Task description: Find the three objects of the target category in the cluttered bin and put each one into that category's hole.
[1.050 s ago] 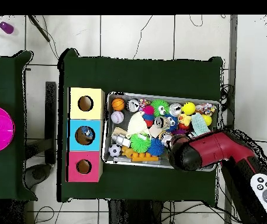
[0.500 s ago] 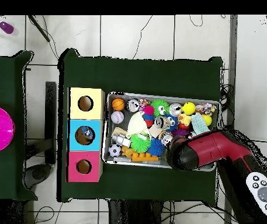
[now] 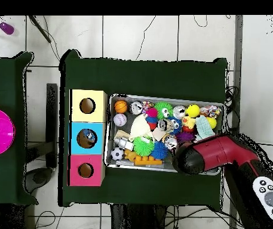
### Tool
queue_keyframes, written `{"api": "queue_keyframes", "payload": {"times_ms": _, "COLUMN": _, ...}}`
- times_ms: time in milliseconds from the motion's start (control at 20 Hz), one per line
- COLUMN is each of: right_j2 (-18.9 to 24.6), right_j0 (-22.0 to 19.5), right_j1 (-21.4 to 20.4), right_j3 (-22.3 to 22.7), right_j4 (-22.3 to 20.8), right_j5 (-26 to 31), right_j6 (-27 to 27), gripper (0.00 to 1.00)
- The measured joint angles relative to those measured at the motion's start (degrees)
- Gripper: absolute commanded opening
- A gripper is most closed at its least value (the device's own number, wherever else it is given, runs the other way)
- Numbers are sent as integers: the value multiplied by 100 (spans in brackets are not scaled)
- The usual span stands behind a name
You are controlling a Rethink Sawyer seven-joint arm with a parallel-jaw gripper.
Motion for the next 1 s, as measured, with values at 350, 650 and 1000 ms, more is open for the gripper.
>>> {"api": "queue_keyframes", "payload": {"times_ms": 350, "right_j2": -99, "right_j0": 0, "right_j1": 110, "right_j3": -75, "right_j4": 65, "right_j5": 0, "right_j6": 0, "gripper": 100}}
{"api": "queue_keyframes", "payload": {"times_ms": 650, "right_j2": -144, "right_j0": 0, "right_j1": 153, "right_j3": -133, "right_j4": 495, "right_j5": 139, "right_j6": 0, "gripper": 100}}
{"api": "queue_keyframes", "payload": {"times_ms": 1000, "right_j2": -166, "right_j0": 14, "right_j1": 207, "right_j3": -262, "right_j4": 1087, "right_j5": 650, "right_j6": 0, "gripper": 100}}
